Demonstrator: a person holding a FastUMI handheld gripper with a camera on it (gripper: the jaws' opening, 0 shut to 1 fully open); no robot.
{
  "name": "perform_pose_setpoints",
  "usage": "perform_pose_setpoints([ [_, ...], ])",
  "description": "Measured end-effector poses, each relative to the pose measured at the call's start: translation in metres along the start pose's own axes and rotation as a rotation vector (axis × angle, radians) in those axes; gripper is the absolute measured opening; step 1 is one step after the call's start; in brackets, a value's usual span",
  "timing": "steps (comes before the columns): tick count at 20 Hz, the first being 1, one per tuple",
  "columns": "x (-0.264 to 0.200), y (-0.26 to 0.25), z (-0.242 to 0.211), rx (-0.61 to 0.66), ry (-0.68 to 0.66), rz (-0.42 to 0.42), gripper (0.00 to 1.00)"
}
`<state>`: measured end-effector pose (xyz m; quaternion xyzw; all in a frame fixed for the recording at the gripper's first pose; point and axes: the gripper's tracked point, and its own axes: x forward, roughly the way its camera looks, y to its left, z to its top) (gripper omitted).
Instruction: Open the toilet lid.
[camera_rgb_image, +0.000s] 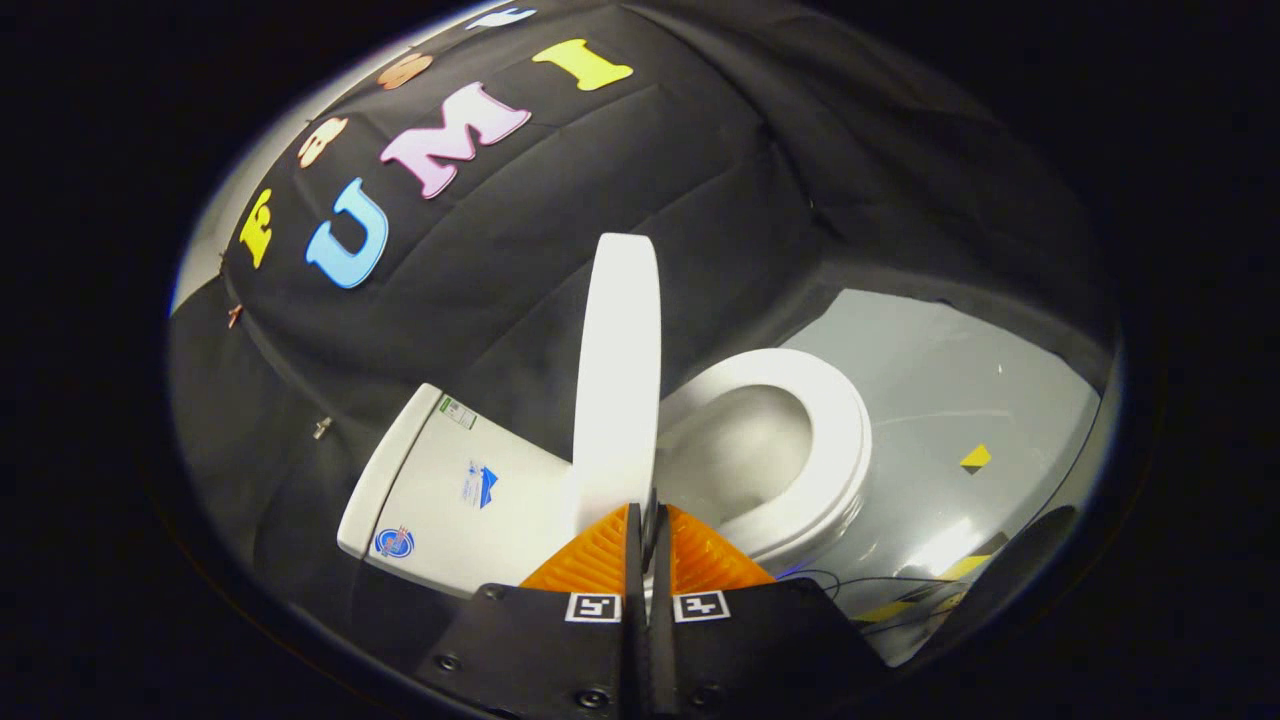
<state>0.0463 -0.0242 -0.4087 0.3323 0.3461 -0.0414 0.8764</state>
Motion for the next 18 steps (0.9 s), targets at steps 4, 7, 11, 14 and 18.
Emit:
perform_pose_setpoints([
  [4,-0.007,0.033,0.000,-0.085,-0.016,-0.017,0.05],
  [7,-0.012,0.061,-0.002,-0.179,-0.034,-0.009,0.05],
  [11,-0.016,0.095,-0.006,-0.295,-0.060,0.013,0.05],
  [14,-0.017,0.120,-0.012,-0.351,-0.075,0.043,0.05],
  [18,-0.017,0.155,-0.025,-0.436,-0.084,0.077,0.05],
])
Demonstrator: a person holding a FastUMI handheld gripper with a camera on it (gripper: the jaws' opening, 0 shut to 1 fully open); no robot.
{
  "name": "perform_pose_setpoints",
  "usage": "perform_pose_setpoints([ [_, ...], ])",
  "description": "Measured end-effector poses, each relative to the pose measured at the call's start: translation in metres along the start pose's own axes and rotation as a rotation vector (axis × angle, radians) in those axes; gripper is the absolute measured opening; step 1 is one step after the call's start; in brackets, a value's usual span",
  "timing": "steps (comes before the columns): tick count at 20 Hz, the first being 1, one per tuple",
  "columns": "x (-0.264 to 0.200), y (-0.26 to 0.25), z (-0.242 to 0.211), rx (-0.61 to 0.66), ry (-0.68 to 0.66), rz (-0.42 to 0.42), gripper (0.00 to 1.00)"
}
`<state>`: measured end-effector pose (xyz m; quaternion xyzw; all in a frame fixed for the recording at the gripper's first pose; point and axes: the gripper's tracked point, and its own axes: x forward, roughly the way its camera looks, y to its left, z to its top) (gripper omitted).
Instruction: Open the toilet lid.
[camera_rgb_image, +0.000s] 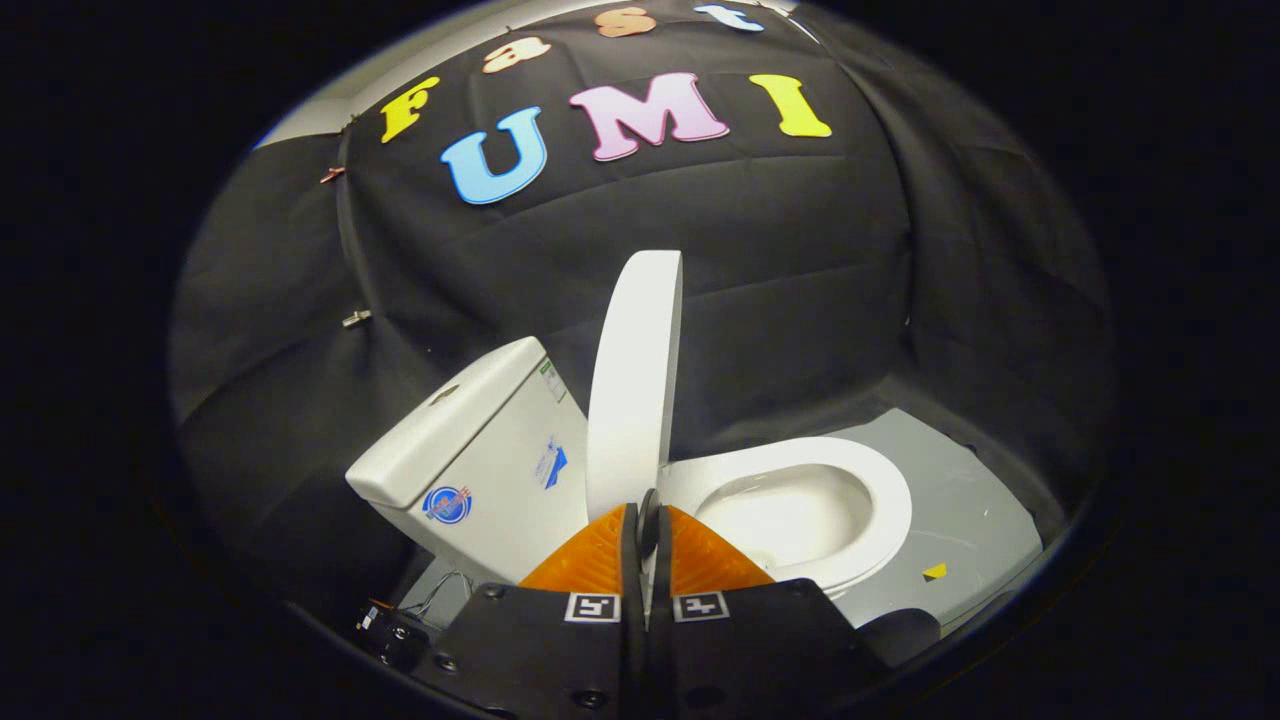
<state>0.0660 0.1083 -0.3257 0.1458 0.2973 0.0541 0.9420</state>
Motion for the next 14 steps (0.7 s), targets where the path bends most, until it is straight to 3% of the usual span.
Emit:
perform_pose_setpoints([
  [14,0.015,0.083,-0.006,-0.138,0.007,0.125,0.05],
])
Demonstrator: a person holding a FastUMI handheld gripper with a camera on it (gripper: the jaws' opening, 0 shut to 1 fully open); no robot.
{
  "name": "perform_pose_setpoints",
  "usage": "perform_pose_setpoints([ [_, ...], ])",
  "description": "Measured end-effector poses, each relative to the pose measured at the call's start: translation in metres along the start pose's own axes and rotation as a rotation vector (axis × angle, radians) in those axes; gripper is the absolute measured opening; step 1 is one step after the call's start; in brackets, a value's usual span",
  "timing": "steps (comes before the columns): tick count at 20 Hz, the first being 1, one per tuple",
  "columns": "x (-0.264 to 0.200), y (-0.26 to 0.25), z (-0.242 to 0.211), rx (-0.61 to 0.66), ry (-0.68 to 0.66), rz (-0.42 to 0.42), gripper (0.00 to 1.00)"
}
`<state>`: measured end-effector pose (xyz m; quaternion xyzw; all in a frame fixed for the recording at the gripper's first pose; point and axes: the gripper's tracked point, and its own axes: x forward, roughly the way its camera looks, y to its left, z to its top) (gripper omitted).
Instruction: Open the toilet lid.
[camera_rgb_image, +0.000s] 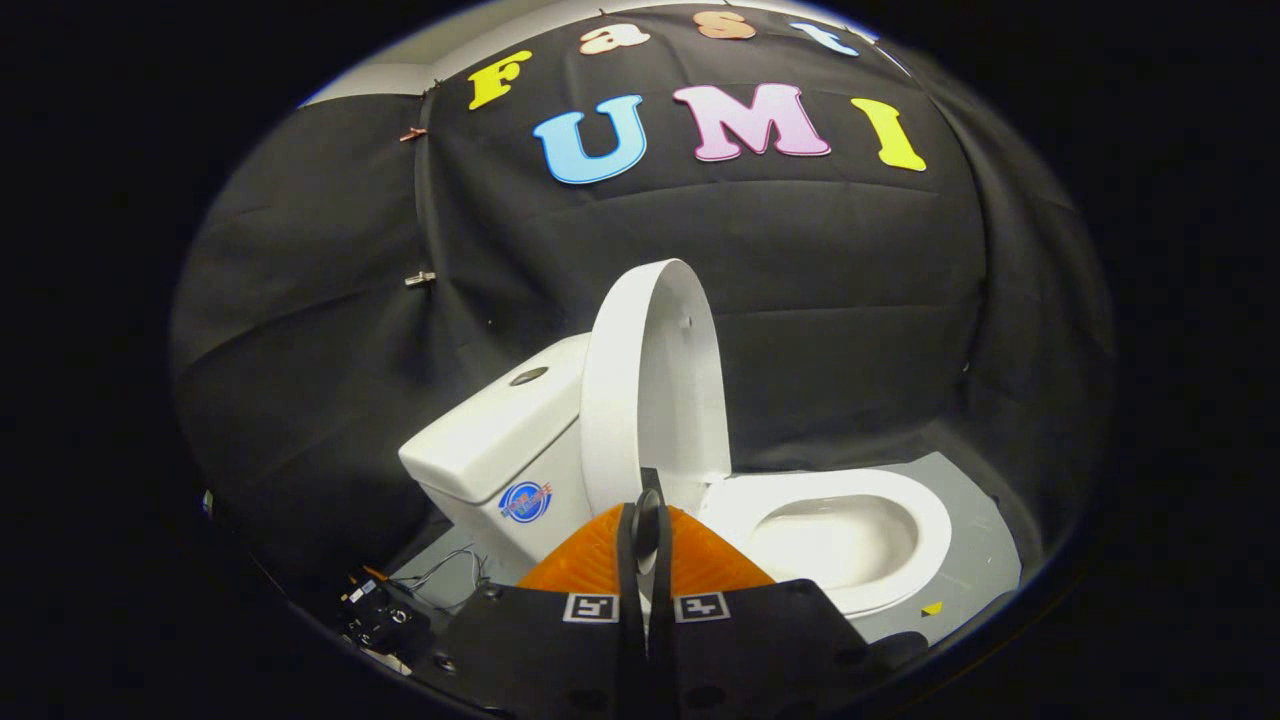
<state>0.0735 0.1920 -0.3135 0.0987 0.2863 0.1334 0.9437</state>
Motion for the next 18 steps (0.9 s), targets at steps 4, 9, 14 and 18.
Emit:
perform_pose_setpoints([
  [4,0.005,0.015,-0.003,-0.015,0.003,0.024,0.05],
  [9,0.013,0.034,-0.006,-0.043,0.012,0.051,0.05],
  [14,0.019,0.049,-0.009,-0.070,0.023,0.066,0.05],
  [18,0.022,0.058,-0.011,-0.099,0.023,0.085,0.12],
])
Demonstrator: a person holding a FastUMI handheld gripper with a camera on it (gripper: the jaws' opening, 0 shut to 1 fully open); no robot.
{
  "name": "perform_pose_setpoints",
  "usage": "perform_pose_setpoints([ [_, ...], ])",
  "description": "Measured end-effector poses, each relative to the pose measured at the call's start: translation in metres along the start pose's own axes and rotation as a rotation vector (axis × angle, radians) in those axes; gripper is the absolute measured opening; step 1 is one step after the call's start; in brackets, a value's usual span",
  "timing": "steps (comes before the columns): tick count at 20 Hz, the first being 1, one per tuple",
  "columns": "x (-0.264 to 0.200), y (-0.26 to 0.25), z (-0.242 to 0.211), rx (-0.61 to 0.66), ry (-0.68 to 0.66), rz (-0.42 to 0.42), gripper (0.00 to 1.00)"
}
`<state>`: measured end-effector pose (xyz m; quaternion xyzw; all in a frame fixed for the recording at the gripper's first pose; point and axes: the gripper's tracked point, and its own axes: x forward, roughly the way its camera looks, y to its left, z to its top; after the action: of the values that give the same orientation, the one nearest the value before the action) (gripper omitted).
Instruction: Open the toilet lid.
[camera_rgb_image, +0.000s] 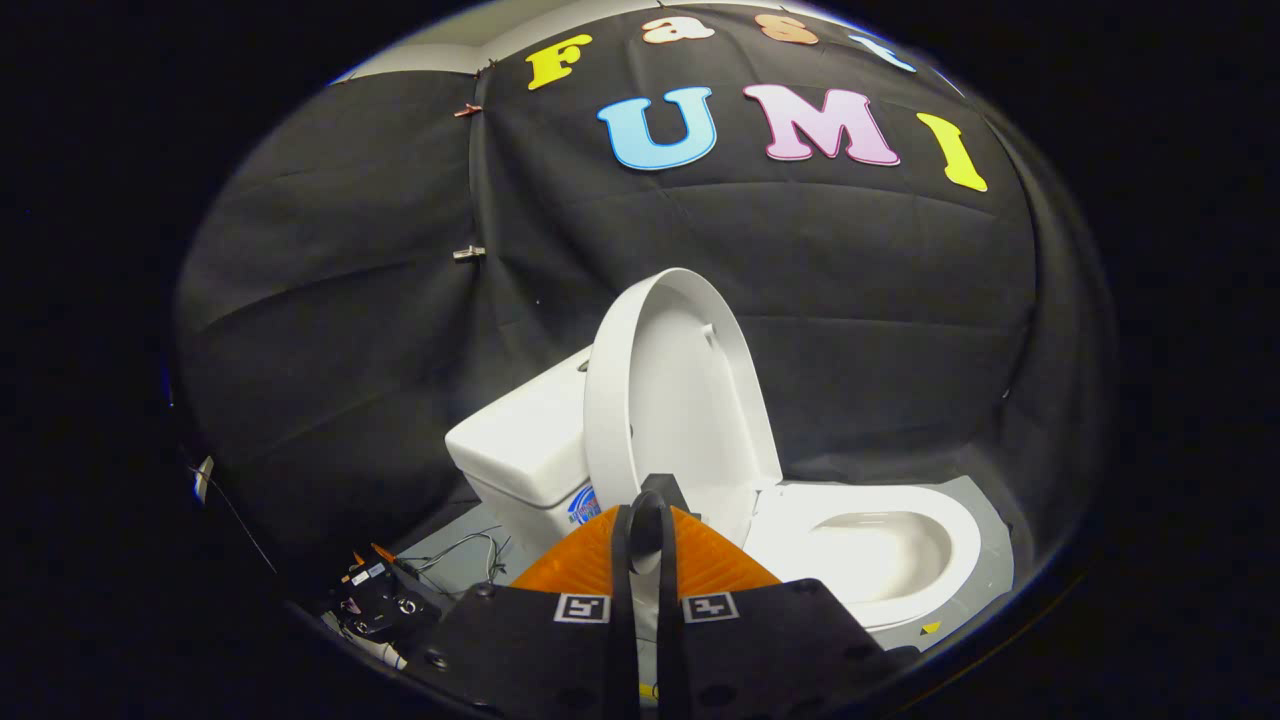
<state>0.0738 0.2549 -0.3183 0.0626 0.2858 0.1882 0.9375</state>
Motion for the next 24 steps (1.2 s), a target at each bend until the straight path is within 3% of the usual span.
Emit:
perform_pose_setpoints([
  [1,0.004,0.006,-0.001,0.003,0.003,0.021,0.12],
  [6,0.003,0.010,-0.002,0.010,0.005,0.029,0.37],
  [10,0.002,0.022,0.009,-0.027,-0.022,0.054,1.00],
  [16,-0.034,0.031,0.065,-0.071,-0.140,0.062,0.98],
  [24,-0.102,0.009,0.148,-0.135,-0.265,-0.025,0.98],
])
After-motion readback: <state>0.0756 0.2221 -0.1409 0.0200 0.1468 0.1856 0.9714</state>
